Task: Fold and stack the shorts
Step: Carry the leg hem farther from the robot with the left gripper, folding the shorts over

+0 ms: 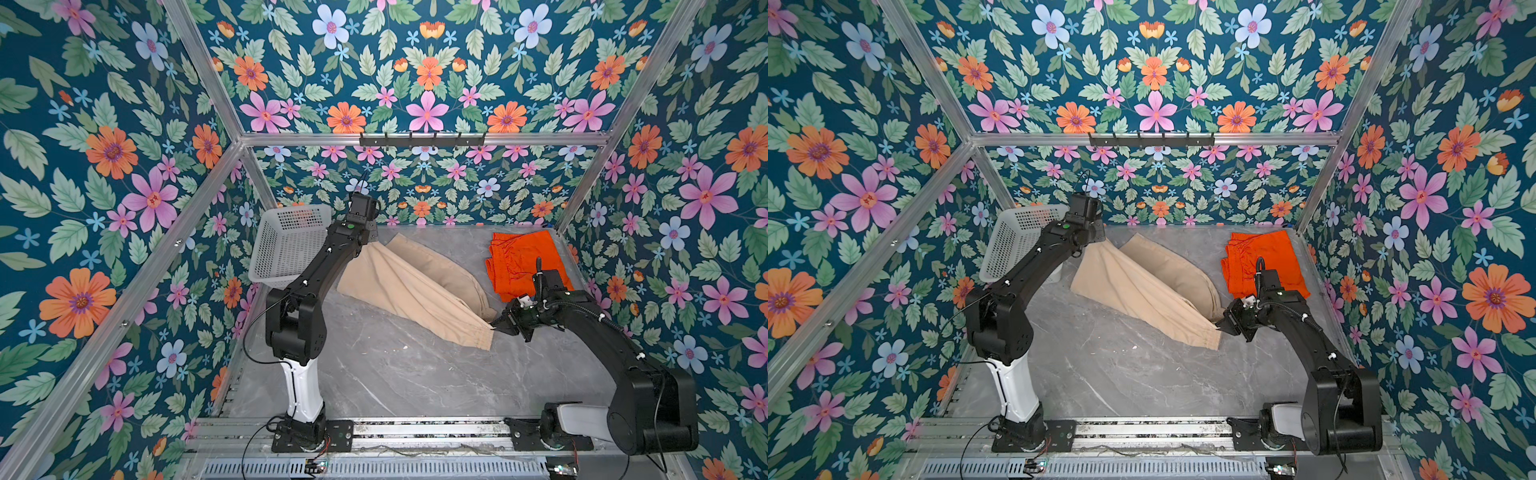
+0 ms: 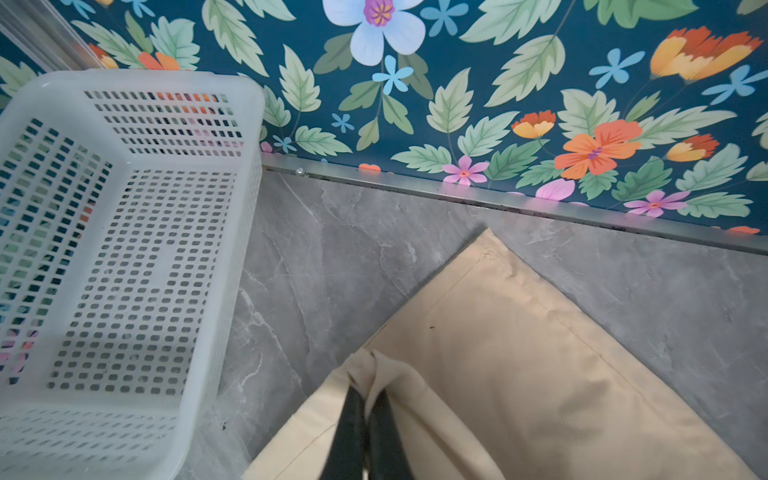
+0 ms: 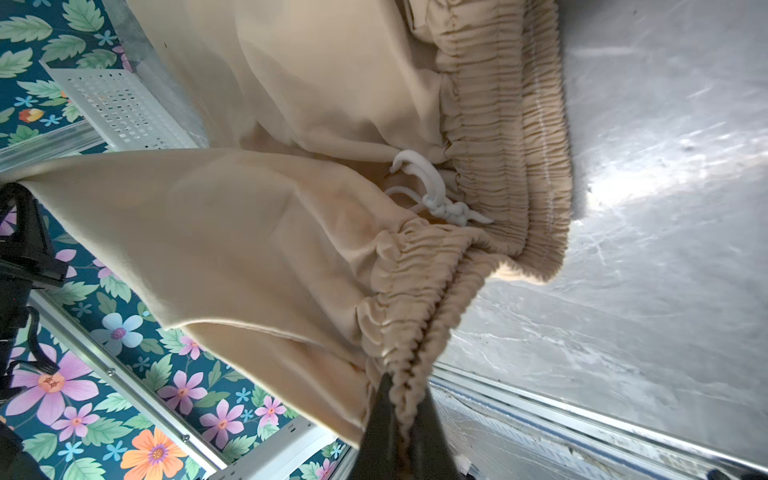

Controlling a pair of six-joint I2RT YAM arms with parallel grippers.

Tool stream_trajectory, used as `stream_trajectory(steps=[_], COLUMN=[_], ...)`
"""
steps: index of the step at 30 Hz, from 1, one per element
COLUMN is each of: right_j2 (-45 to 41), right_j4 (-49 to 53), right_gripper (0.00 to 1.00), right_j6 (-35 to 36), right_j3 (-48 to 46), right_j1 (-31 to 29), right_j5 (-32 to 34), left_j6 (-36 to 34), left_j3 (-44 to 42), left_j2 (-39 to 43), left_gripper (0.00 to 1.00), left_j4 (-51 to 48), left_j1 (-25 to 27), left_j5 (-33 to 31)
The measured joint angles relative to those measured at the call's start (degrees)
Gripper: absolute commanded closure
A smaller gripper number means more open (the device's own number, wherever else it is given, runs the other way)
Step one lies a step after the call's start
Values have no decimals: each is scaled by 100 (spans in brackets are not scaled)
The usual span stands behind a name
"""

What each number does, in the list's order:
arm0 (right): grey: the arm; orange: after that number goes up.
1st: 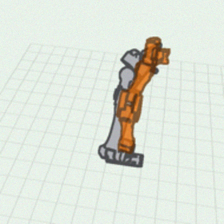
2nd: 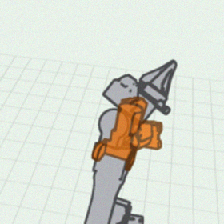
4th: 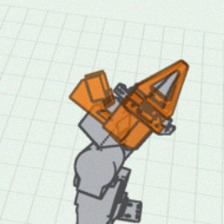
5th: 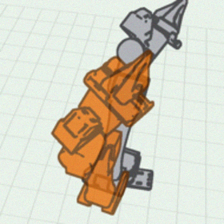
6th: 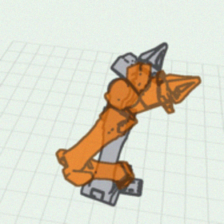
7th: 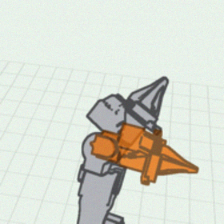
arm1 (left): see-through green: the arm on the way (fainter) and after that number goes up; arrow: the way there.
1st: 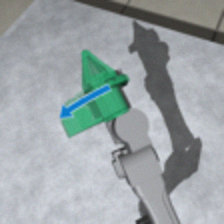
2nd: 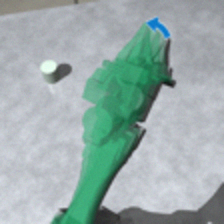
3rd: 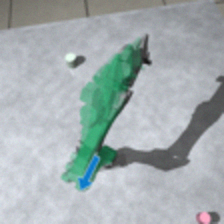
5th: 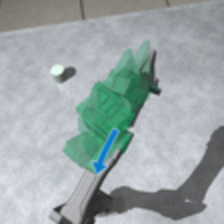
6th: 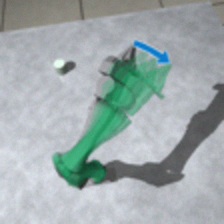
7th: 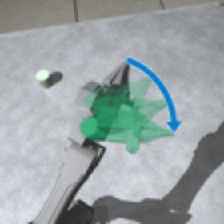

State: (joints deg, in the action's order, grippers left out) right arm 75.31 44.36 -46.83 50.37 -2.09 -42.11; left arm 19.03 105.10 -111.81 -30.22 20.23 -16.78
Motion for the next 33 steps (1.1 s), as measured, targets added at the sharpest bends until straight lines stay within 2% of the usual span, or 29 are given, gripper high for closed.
stream_trajectory(steps=[21, 33], right_j2=[546, 1207], right_j4=[-433, -960], right_gripper=[99, 98], right_j6=[13, 4], right_j3=[-289, -306], right_j1=[496, 623], right_j5=[-398, -549], left_j6=[-238, -129], left_j3=[835, 1169], left_j2=[-1200, -1893], left_gripper=[100, 100], left_j4=[529, 1036], left_j1=[289, 341], left_j5=[-105, -175])
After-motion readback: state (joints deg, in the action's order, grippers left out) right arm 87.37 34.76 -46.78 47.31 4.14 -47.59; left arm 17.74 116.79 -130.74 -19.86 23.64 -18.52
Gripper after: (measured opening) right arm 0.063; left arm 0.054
